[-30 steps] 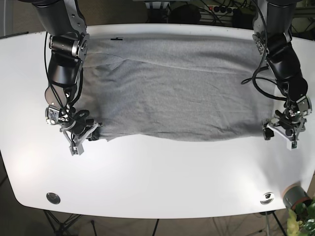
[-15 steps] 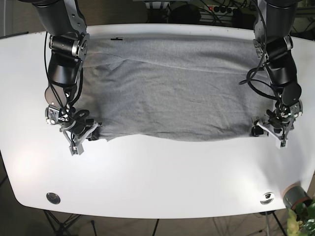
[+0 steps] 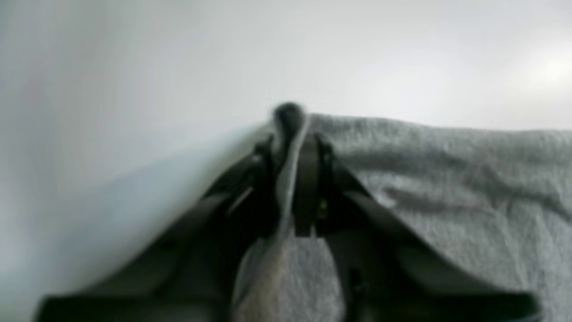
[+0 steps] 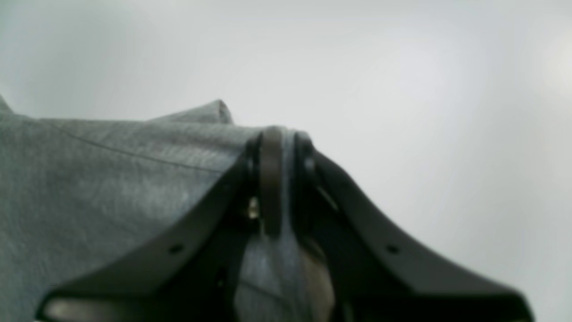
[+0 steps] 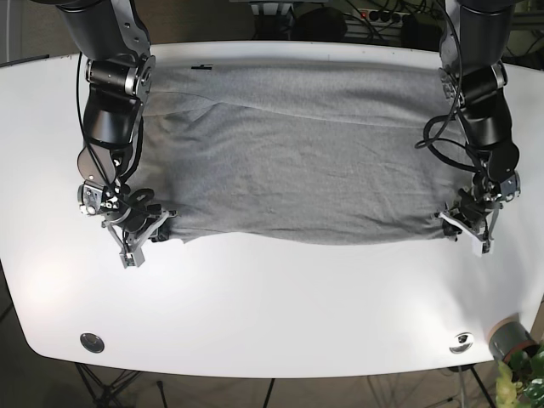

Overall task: Fold the T-shirt properly
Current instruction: 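Slide both grippers along the shirt's side edges toward the opposite edge, then fold the held edge over the shirt body with both grippers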

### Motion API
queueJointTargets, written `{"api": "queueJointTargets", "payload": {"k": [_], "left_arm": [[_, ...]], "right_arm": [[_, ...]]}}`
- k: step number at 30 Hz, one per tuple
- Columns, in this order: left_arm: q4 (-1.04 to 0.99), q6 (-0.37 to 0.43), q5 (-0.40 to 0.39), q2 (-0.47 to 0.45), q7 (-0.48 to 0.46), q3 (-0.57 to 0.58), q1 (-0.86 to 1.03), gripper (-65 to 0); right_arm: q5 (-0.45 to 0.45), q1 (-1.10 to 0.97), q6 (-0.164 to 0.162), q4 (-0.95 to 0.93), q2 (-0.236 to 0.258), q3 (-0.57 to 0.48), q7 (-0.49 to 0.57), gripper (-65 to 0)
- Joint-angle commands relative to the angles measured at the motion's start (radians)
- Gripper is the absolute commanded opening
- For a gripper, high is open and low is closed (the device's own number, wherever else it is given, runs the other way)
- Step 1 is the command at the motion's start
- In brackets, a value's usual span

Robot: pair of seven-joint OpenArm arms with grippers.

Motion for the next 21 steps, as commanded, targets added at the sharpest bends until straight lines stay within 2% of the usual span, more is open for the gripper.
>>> {"api": "queueJointTargets", "payload": {"k": [1,5,7,14,21], "left_arm": [[0.055,-0.022,-0.003,-0.015,-0.028,-0.005,-0.024,-65.0],[0.129,-0.145,-0.003,-0.01,-0.025,-0.062,-0.023,-65.0],[0.153,-0.194,-0.003,-0.01,0.007,-0.103,-0.023,-65.0],[0.313,-0.199,-0.003,0.015,0.153,-0.176,-0.023,-65.0],[0.461,-0.199,-0.003,0.025,0.208,-0.206,0.054,-65.0]], "right_arm": [[-0.003,0.029,0.0,0.058,0.01,0.001,0.011,-62.8],[-0.003,0.029,0.0,0.106,0.01,0.001,0.003,-62.8],[-0.003,0.032,0.0,0.139,0.011,0.001,-0.026,-62.8],[-0.003,0.006,0.001,0.327,0.016,0.001,-0.141,-62.8],[-0.003,-0.092,0.004,0.575,0.013,0.004,-0.27,-62.8]]}}
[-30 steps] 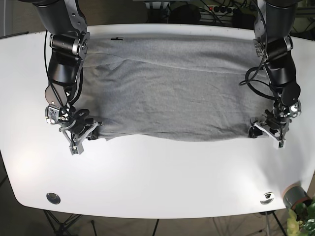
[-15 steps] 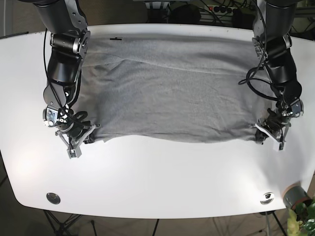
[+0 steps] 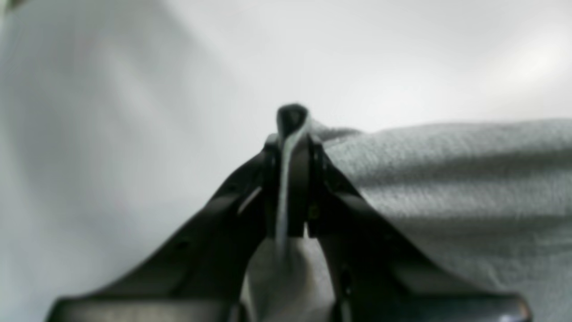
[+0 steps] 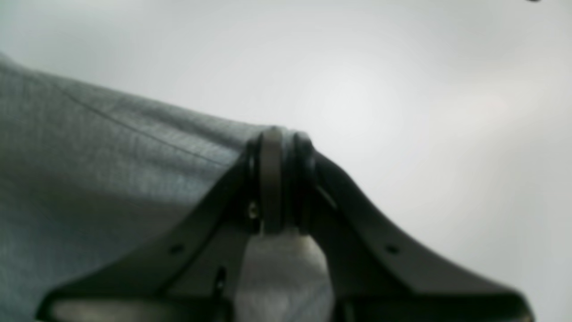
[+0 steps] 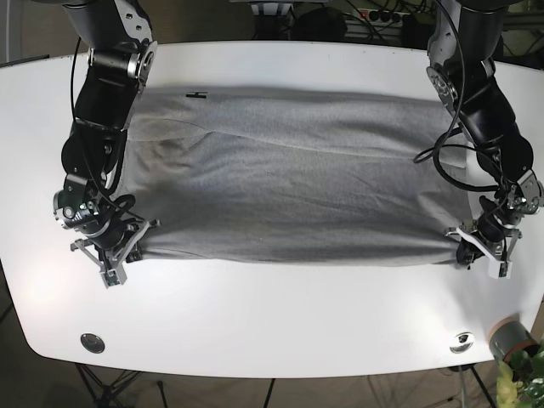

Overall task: Fold the T-shirt properly
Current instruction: 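Fold the held edge over the shirt body with both grippers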

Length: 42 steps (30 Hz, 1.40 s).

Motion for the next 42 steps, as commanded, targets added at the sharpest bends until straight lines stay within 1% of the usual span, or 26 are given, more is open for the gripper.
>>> {"api": "queueJointTargets", "payload": {"k": [1,2,5,8,9,10,13,17,19,24,27,31,37,38,39,40,41,42], "left_arm": [[0.068,0.006,0.002,-0.026,0.003,-0.014,0.005,-65.0],[0.087,0.006,0.002,-0.023,0.008,-0.017,0.018,-65.0],[0.143,0.006,0.002,-0.005,0.026,-0.024,0.058,-65.0],[0.201,0.006,0.002,0.0,0.039,-0.065,0.12,-65.0],[0.212,0.006,0.002,0.0,0.039,-0.068,0.132,-65.0],[0.229,0.006,0.002,0.001,0.039,-0.071,0.149,-65.0],[0.276,0.006,0.002,0.001,0.04,-0.073,0.201,-65.0],[0.341,0.006,0.002,0.001,0.04,-0.074,0.273,-65.0],[0.374,0.006,0.002,0.001,0.04,-0.076,0.311,-65.0],[0.422,0.006,0.002,0.001,0.04,-0.076,0.388,-65.0],[0.436,0.006,0.002,0.0,0.04,-0.077,0.422,-65.0],[0.474,0.006,0.002,-0.003,0.04,-0.077,0.473,-65.0],[0.491,0.006,0.002,-0.005,0.04,-0.074,0.522,-65.0],[0.489,0.006,0.002,-0.005,0.04,-0.073,0.529,-65.0],[0.489,0.006,0.004,-0.005,0.048,-0.071,0.536,-65.0],[0.489,0.006,0.004,-0.006,0.068,-0.071,0.54,-63.3],[0.489,0.006,0.005,-0.006,0.085,-0.07,0.54,-60.1],[0.489,0.006,0.005,-0.006,0.108,-0.07,0.54,-55.0]], "right_arm": [[-0.001,-0.006,-0.002,0.109,0.01,0.017,-0.026,-62.8],[-0.001,-0.029,0.001,0.149,0.007,0.04,-0.047,-62.8],[-0.001,-0.088,0.002,0.259,-0.03,0.089,-0.097,-62.8],[-0.001,-0.163,0.004,0.371,-0.046,0.124,-0.147,-62.8],[-0.001,-0.178,0.005,0.393,-0.048,0.124,-0.155,-62.8],[-0.001,-0.201,0.015,0.423,-0.051,0.124,-0.161,-62.8],[-0.001,-0.276,0.036,0.511,-0.088,0.127,-0.183,-62.8],[-0.001,-0.376,0.034,0.601,-0.122,0.127,-0.192,-62.8],[-0.001,-0.417,0.034,0.618,-0.137,0.127,-0.192,-62.8],[-0.001,-0.479,0.034,0.621,-0.143,0.129,-0.189,-62.8],[0.019,-0.508,0.034,0.623,-0.165,0.129,-0.187,-62.8],[0.071,-0.548,0.033,0.624,-0.165,0.129,-0.187,-62.6],[0.078,-0.572,0.028,0.62,-0.168,0.129,-0.187,-61.8],[0.076,-0.574,0.027,0.618,-0.168,0.129,-0.189,-60.2],[0.073,-0.574,0.027,0.618,-0.168,0.129,-0.192,-56.6],[0.071,-0.577,0.027,0.618,-0.168,0.129,-0.193,-51.2],[0.071,-0.583,0.027,0.618,-0.168,0.13,-0.193,-47.2],[0.075,-0.592,0.027,0.62,-0.168,0.13,-0.19,-41.7]]}}
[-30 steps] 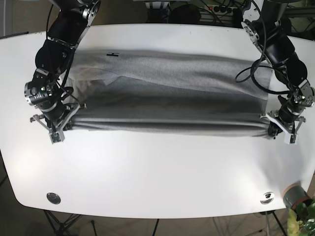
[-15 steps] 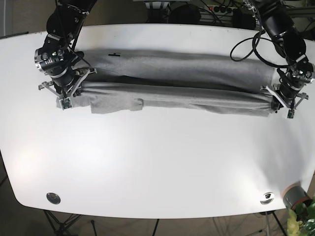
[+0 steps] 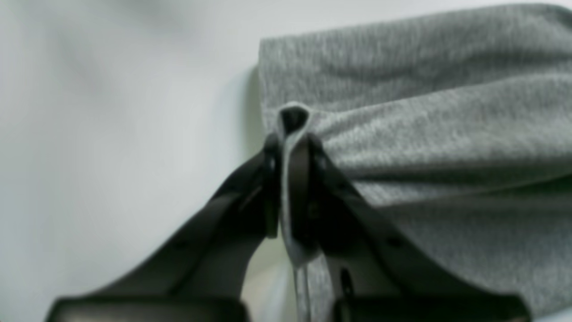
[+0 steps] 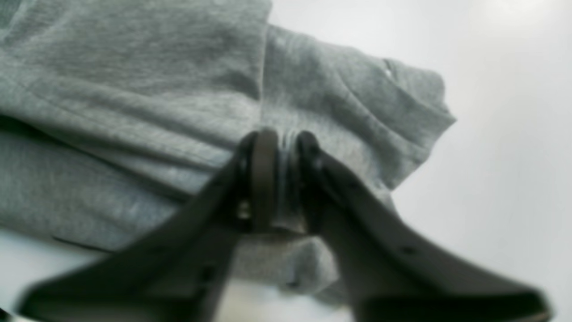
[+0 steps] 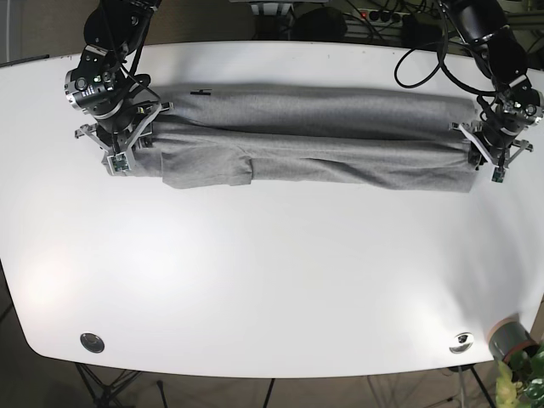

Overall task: Fold the T-shirt properly
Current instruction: 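Fold the held edge over the shirt body with both grippers, then release the folded edge and regrasp the shirt's ends with both grippers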

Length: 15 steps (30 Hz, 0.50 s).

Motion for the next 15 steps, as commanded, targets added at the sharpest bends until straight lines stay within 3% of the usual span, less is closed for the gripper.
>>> {"api": "queueJointTargets", "payload": {"k": [1,4,6,11,15], "left_arm": [[0.023,0.009,0.0,-0.023,0.04,-0.004,-0.009,-47.1],[0.025,0.009,-0.002,-0.023,0.061,-0.008,-0.011,-29.6],[0.037,0.009,-0.003,-0.024,0.061,-0.008,-0.011,-22.8],[0.137,0.009,-0.022,-0.036,0.061,-0.01,-0.008,-22.4],[0.172,0.009,-0.14,-0.043,0.063,-0.01,-0.006,-22.4]], "right_arm": [[0.011,-0.019,-0.003,0.025,0.005,0.021,0.015,-34.4],[0.047,-0.026,0.005,0.051,0.003,0.074,0.015,-22.2],[0.107,-0.029,0.005,0.06,0.005,0.102,0.015,-16.6],[0.23,-0.007,0.004,0.058,0.017,0.128,0.014,-15.4],[0.239,0.036,-0.004,0.051,0.022,0.088,0.01,-15.4]]}}
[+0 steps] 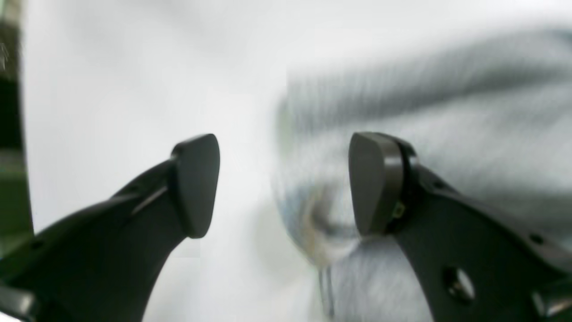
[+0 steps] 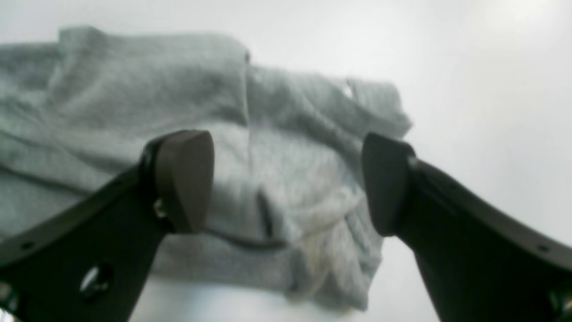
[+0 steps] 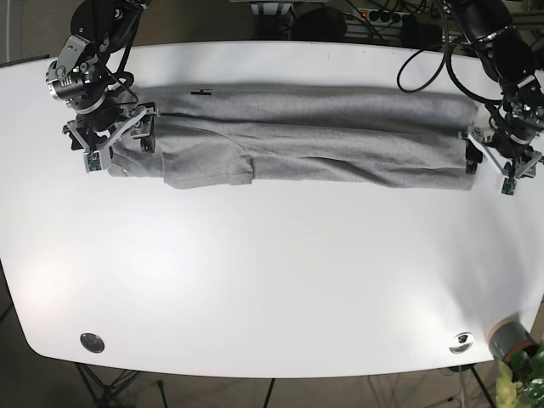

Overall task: Fold the T-shirt properly
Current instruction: 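Release the folded edge and regrasp the shirt's ends with both grippers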

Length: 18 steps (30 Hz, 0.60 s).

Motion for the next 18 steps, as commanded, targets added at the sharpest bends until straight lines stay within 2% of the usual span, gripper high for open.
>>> {"api": "queueJointTargets", "payload": {"k": [1,5,8,9,12,18], "left_arm": [[0.017,0.001,-0.064,-0.017,-0.013,-0.003,-0.006,-22.4],[-0.03,0.001,-0.071,-0.013,-0.013,0.029,-0.012,-22.4],[-0.069,0.001,-0.071,-0.013,-0.013,0.055,-0.012,-22.4],[-0.075,0.001,-0.071,-0.013,-0.013,0.055,-0.012,-22.4],[-0.112,0.001,-0.071,-0.013,-0.015,0.054,-0.012,-22.4],[-0.216,0.001,-0.072,-0.019,-0.021,0.052,-0.01,-22.4]], "right_arm": [[0.014,0.027,-0.003,0.012,0.013,-0.042,0.021,-15.4],[0.006,0.081,-0.013,-0.053,0.013,-0.098,0.021,-15.2],[-0.04,0.112,-0.061,-0.105,0.013,-0.146,0.021,-15.2],[-0.051,0.12,-0.066,-0.119,0.013,-0.158,0.021,-15.2],[-0.086,0.141,-0.07,-0.178,0.013,-0.203,0.029,-15.2],[-0.103,0.189,-0.078,-0.286,0.013,-0.213,0.055,-15.4]]}}
